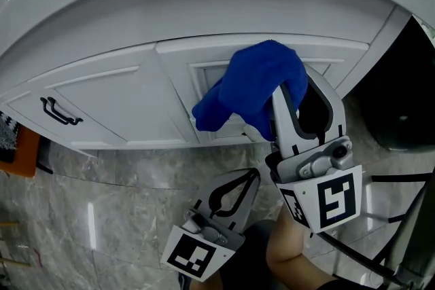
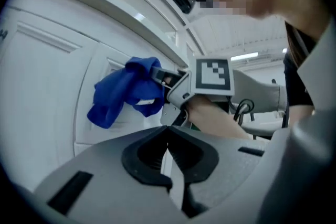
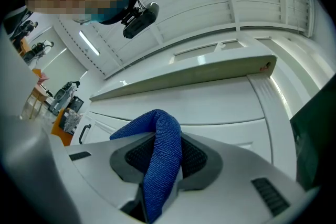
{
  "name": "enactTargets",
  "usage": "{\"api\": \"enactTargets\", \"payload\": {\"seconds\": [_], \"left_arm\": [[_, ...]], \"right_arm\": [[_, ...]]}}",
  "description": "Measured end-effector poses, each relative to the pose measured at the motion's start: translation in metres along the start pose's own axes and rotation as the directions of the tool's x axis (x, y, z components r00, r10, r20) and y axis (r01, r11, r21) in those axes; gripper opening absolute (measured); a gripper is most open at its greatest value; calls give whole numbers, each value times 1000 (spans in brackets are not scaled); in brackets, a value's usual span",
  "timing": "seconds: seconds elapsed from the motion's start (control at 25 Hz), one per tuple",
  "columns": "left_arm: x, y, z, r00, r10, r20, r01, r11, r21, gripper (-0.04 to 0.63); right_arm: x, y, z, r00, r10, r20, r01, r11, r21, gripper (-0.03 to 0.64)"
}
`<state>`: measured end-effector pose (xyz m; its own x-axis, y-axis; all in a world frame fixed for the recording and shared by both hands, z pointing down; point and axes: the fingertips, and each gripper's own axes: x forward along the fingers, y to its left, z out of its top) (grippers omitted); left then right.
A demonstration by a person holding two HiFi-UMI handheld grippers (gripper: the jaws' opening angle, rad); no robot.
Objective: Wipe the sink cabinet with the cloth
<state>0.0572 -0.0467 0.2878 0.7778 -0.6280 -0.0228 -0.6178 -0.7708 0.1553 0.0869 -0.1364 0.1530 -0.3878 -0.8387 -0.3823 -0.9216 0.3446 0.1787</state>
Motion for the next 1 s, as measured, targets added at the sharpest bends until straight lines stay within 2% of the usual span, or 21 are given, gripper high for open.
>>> {"api": "enactTargets", "payload": {"seconds": [0.08,0.2,0.32,0.52,0.84,1.0], "left_arm": [[-8,5,5,999,-11,49,14,998,-58,5],[-19,18,5,998,33,44,-31,998,-47,5],[-24,24,5,997,65,45,-63,997,-42,5],[-21,16,5,998,-1,68,6,997,-72,5],[-23,19,-1,999,-7,50,9,999,-47,5],[-20,19,-3,999,-11,38,13,998,-59,5]], "right_arm": [[-2,-6,0,1000,-23,3,23,1000,21,115],[-5,-11,0,999,-46,3,46,998,44,115],[-10,-20,0,996,-88,-20,88,996,0,115],[-20,-37,-4,989,-142,-24,143,989,37,115],[-25,-46,-4,985,-170,-14,170,984,50,115],[-28,-50,-2,983,-185,-10,185,981,55,115]]}}
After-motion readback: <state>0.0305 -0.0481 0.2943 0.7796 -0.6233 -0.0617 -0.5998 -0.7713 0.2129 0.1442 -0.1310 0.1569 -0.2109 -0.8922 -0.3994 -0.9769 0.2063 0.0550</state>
